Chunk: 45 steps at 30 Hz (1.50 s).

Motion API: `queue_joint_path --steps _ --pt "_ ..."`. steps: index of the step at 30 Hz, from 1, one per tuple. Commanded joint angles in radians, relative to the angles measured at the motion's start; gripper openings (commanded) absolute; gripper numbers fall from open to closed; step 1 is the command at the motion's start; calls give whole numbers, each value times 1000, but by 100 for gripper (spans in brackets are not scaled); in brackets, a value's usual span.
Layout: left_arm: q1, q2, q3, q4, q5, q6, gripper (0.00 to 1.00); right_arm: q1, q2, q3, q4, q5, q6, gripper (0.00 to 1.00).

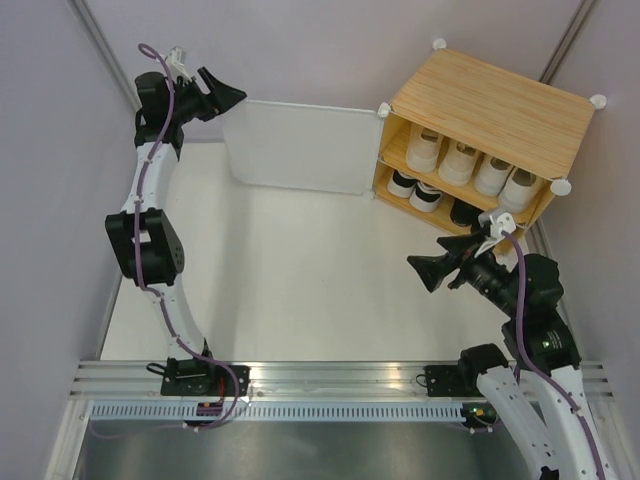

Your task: Place and organize the shoes in the shoe cabinet

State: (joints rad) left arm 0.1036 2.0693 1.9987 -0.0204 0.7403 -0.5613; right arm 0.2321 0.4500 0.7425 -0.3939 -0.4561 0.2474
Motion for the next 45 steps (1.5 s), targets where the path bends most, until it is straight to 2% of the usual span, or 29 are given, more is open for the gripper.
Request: queue_joint_path --steps 1,9,13,14,19,23,27,33,37,41,45 --pt "-18 -119 -104 -27 149 1 87 4 -42 24 -46 5 -7 95" --pt "-68 -372 -443 -27 306 -52 89 6 -114 103 -157 46 -63 95" --pt "-189 -561 -609 -27 334 -65 91 4 -149 146 -201 62 -85 95" --pt "-215 -645 -665 -47 321 -57 92 4 -155 164 -215 66 -86 95" --pt "-375 -866 -796 -130 231 -29 95 6 -185 221 -243 79 -91 95" --pt "-406 -1024 -841 -199 154 -45 100 12 -197 228 -261 96 -102 95" --pt "-409 -1193 -850 -306 53 -22 100 15 -203 228 -264 106 -109 95" --pt "-407 -1311 -879 -438 -10 11 100 15 -177 271 -243 82 -71 95" --pt "-407 -1347 -949 -499 -152 43 100 15 -145 325 -215 59 -36 95" --pt "-407 -1313 -983 -565 -294 98 100 15 -47 434 -203 -19 7 94" --pt "-407 -1263 -1015 -608 -410 146 100 16 84 591 -194 -191 76 94"
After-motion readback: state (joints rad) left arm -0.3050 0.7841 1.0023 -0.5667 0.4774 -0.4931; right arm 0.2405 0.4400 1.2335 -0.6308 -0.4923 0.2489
